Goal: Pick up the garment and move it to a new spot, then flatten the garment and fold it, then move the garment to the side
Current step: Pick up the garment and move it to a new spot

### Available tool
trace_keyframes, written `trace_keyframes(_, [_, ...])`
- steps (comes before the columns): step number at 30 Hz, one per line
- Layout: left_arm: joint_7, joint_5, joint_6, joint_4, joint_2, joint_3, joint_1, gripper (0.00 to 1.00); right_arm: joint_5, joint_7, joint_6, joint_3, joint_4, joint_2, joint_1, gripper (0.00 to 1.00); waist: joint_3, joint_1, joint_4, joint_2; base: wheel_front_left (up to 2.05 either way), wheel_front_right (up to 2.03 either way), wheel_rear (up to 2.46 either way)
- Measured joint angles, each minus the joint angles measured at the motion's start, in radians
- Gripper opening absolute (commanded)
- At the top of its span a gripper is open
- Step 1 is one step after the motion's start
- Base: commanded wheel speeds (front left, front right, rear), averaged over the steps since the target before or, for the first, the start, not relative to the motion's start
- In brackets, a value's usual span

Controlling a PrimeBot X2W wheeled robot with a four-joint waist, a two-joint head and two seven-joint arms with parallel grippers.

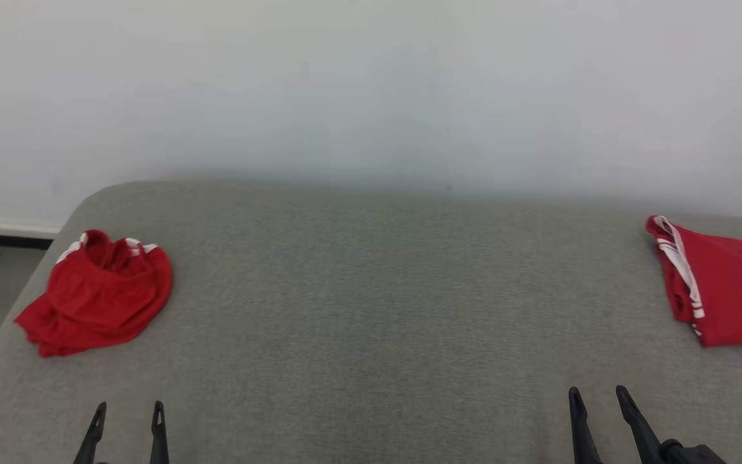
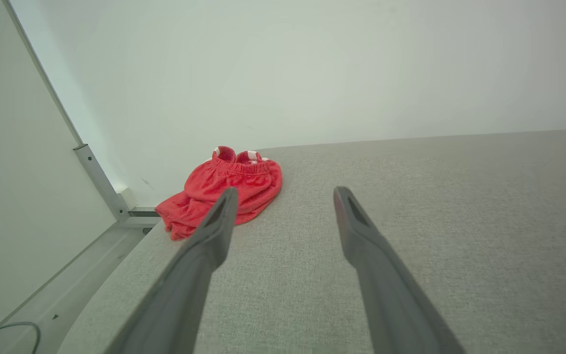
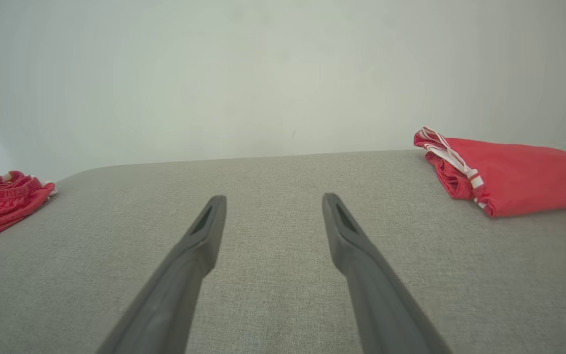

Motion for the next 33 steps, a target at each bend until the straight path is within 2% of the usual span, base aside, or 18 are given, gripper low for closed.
trace_keyframes(15, [0.0, -0.018, 0.012, -0.003, 0.01, 0.03, 0.0, 1.0, -0.002, 0.0, 0.0, 0.0, 0.011, 0.01, -0.007, 1.0, 0.02, 0.0, 0.208, 0.0001, 0.0, 0.0, 0.0])
trace_keyframes(26, [0.0, -0.023, 0.013, 0.003, 0.016, 0.042, -0.004, 1.0, -0.004, 0.0, 0.0, 0.006, 0.015, 0.012, -0.011, 1.0, 0.029, 0.0, 0.313, 0.0001, 0.0, 0.0, 0.0])
trace_keyframes(33, [0.0, -0.03, 0.015, 0.005, 0.017, 0.061, -0.004, 1.0, -0.007, 0.0, 0.0, 0.01, 0.014, 0.012, -0.016, 1.0, 0.04, 0.0, 0.332, 0.0001, 0.0, 0.0, 0.0])
